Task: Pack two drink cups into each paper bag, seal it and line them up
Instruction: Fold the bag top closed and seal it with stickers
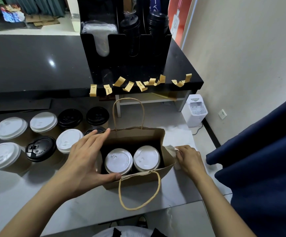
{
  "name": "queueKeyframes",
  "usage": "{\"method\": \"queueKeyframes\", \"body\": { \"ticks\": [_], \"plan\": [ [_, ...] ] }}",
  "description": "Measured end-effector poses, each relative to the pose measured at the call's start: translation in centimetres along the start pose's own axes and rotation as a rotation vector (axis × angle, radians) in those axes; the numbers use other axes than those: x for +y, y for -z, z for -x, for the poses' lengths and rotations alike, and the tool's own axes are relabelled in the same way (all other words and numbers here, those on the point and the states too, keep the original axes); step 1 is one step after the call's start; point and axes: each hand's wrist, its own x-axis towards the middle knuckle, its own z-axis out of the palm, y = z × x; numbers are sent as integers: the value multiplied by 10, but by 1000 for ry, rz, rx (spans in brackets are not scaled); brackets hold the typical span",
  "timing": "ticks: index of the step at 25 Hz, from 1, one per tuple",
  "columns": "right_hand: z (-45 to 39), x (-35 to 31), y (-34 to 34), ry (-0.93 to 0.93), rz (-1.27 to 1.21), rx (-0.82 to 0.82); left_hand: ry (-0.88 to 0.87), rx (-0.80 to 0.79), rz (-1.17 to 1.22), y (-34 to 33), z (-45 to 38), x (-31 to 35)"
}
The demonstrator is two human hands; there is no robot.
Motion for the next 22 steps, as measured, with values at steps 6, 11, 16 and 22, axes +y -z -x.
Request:
{"method": "queueKeyframes", "body": {
  "ticks": [6,11,16,22],
  "plan": [
    [4,-1,10,-39,-118,17,5,-13,-8,0,0,-1],
    [-1,1,16,40,-3,-225,0,-8,-12,-1,1,-2],
    [-3,11,17,33,5,-173,-7,3,-12,-2,2,-3],
    [-1,13,16,-7,-124,224,-6,6,-14,-2,5,-1]
  ]
}}
